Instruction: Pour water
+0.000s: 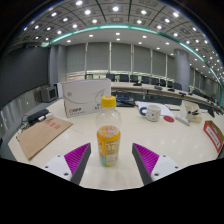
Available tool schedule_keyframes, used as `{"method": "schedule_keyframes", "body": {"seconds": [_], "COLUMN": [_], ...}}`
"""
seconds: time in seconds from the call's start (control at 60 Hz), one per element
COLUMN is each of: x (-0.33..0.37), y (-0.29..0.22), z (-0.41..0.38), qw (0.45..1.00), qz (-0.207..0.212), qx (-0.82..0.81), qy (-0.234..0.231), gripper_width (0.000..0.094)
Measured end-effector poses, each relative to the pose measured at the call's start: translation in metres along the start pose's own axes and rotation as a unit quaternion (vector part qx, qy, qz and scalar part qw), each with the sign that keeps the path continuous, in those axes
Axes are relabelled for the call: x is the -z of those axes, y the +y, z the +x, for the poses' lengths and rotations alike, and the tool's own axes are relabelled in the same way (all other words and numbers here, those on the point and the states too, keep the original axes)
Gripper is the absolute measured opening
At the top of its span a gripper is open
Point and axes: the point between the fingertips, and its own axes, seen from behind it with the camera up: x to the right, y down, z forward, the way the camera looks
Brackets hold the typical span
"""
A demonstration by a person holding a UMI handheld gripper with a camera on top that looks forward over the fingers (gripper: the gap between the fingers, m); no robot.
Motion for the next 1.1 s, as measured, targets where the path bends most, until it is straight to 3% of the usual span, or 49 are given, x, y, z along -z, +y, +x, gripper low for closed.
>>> {"method": "schedule_keyframes", "body": {"seconds": [0.117,0.217,0.45,0.583,0.683,0.85,0.983,1.1], "x": [-0.046,-0.071,-0.086,-0.091,-0.100,-0.137,-0.176,-0.219], "y": [-0.006,-0.009,-0.028,-0.060,-0.104,-0.194,-0.256,-0.284], "z": [-0.009,-0.002,0.000,-0.008,-0.016,-0.017,0.008,0.051], "qw": [0.999,0.998,0.997,0.997,0.993,0.947,0.859,0.758], "qz": [0.016,0.029,0.042,0.052,0.073,0.106,0.119,0.123], "qx": [-0.024,-0.028,-0.027,-0.040,-0.092,-0.286,-0.463,-0.600], "qy": [0.021,0.047,0.055,0.039,0.004,-0.101,-0.182,-0.224], "gripper_width": [0.0788,0.0530,0.0402,0.0391,0.0390,0.0388,0.0386,0.0387]}}
